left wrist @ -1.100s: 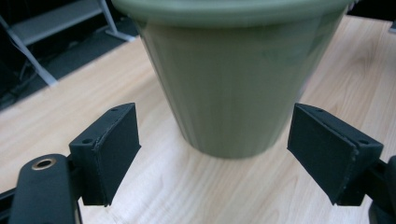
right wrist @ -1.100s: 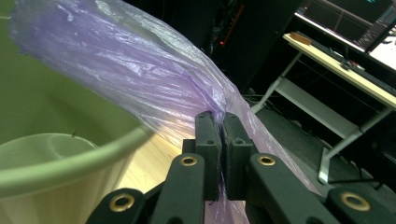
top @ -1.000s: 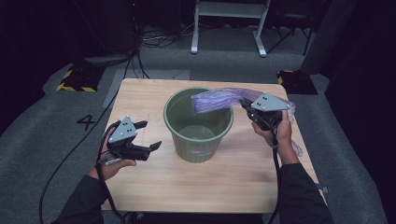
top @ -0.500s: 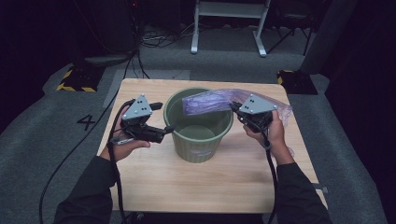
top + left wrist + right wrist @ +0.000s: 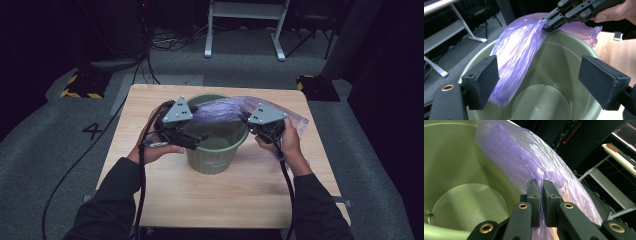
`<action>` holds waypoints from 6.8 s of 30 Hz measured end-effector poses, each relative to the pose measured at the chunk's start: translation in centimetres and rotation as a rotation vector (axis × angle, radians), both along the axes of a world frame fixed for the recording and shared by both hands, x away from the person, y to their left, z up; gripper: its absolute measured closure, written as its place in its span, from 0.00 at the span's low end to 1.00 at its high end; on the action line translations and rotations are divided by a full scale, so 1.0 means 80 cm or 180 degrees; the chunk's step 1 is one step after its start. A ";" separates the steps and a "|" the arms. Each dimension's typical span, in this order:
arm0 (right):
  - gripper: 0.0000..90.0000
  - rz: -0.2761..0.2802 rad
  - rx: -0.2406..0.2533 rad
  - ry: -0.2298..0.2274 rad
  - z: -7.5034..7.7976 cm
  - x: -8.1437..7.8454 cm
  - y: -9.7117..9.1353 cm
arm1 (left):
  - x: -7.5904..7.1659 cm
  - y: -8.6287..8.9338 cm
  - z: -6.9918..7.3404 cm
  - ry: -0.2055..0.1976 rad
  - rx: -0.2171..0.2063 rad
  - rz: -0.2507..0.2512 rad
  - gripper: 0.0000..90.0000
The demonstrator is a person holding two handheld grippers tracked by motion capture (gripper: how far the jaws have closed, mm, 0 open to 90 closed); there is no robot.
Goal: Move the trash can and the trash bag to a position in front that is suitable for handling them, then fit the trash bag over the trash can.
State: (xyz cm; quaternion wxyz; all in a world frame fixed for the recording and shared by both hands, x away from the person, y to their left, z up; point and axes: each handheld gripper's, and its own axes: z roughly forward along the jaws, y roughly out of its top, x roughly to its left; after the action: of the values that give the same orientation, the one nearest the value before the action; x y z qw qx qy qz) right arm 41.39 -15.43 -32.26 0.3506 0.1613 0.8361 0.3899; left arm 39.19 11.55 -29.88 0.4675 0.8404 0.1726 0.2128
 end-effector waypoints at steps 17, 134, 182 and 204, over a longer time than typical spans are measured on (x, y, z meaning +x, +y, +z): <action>0.93 0.0480 0.0112 0.0077 0.010 -0.017 0.004 | 0.012 -0.038 -0.011 0.0011 0.0501 -0.0057 0.53; 0.99 -0.0244 0.0356 -0.0313 0.011 -0.031 -0.048 | -0.070 0.113 -0.247 0.0925 0.0457 0.0533 0.18; 0.97 0.0127 -0.0110 -0.0228 0.020 -0.038 0.007 | -0.072 0.071 -0.058 -0.0259 -0.0124 0.0427 0.23; 0.95 0.0221 -0.0116 -0.0228 0.024 -0.044 0.025 | -0.008 -0.021 -0.013 -0.0087 0.0057 0.0002 0.27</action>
State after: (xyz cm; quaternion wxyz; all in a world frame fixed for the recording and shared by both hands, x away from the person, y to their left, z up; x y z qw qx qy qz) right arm 37.88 -13.42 -30.36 0.3695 0.1116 0.8350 0.3921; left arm 38.58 9.83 -30.95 0.4622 0.8415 0.1646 0.2260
